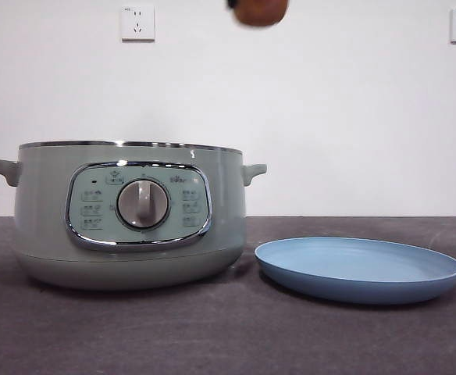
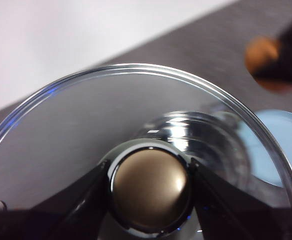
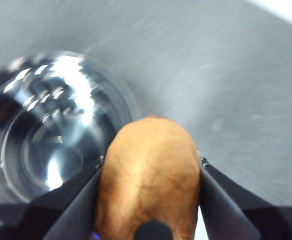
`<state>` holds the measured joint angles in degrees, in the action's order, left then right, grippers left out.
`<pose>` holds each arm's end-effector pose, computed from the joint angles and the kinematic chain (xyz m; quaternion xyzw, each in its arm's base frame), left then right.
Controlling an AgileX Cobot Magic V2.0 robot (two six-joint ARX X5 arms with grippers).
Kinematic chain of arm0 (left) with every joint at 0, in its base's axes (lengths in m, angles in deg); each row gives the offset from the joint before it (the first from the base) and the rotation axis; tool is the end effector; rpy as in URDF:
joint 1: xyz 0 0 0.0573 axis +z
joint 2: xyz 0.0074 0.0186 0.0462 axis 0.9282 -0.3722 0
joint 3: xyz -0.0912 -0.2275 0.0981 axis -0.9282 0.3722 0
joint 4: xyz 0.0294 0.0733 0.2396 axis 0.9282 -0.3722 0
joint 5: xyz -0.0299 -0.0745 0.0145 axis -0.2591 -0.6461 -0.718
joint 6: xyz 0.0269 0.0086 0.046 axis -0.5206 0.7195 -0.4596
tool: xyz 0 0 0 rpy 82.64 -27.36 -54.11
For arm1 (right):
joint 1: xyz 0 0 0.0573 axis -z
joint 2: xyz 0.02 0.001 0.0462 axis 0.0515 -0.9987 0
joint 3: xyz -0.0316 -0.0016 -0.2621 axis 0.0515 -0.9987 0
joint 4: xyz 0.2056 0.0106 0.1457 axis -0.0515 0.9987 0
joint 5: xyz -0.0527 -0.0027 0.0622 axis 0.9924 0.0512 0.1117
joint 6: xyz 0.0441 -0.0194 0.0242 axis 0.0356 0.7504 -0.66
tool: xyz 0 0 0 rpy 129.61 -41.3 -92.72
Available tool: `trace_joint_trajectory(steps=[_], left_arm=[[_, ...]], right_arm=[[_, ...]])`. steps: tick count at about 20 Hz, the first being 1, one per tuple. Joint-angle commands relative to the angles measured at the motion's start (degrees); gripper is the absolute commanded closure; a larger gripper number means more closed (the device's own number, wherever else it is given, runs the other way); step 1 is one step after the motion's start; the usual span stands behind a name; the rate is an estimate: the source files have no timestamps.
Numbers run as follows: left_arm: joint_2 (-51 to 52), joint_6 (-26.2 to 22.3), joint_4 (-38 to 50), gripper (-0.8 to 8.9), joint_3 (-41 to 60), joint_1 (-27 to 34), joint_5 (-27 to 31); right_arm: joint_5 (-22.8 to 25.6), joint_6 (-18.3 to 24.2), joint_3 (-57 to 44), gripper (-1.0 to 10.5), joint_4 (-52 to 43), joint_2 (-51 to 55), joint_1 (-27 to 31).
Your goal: Take the potato out from the steamer,put the potato on the plate,close the lid
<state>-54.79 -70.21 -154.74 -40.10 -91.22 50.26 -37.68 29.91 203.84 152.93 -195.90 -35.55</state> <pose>0.1627 -0.0684 0.5186 0.1345 0.2672 -0.1999 0.9330 0.2926 0.2259 0.4475 -0.1624 0.3761 0.2152 0.8865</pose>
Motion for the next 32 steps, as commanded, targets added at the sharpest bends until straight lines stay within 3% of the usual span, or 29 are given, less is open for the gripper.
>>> trace_joint_trajectory(steps=[1, 6, 9, 13, 17, 25, 32], left_arm=[[-1.79, -1.88, 4.09, 8.22, -0.55, -0.07, -5.33], [-7.06, -3.23, 6.67, 8.22, -0.55, -0.07, -8.09], [-8.85, -3.21, 8.31, 8.22, -0.55, -0.07, -8.39], [-9.57, -3.17, 10.84, 8.22, -0.55, -0.07, -14.01], [-9.57, -3.17, 11.58, 8.22, -0.55, -0.07, -14.16], [-9.60, -3.13, 10.58, 8.22, -0.55, -0.07, -14.16], [-9.60, -3.10, 10.45, 8.22, -0.55, -0.07, -14.16]], right_arm=[[0.31, -1.95, -0.35, 9.6, 1.25, 2.99, 2.08], [0.17, -1.95, -8.98, 9.6, 1.36, 10.40, 7.56], [-0.09, -2.54, -22.01, 9.6, 1.33, 14.45, 11.10], [-0.39, -2.91, -36.96, 9.6, 0.17, 14.73, 13.84], [-7.91, -2.86, -52.28, 9.6, -14.14, 14.73, 14.21], [-9.20, -1.70, -74.01, 9.6, -37.44, 14.51, 14.99], [-10.99, 1.40, -76.67, 9.6, -40.72, 14.36, 17.38]])
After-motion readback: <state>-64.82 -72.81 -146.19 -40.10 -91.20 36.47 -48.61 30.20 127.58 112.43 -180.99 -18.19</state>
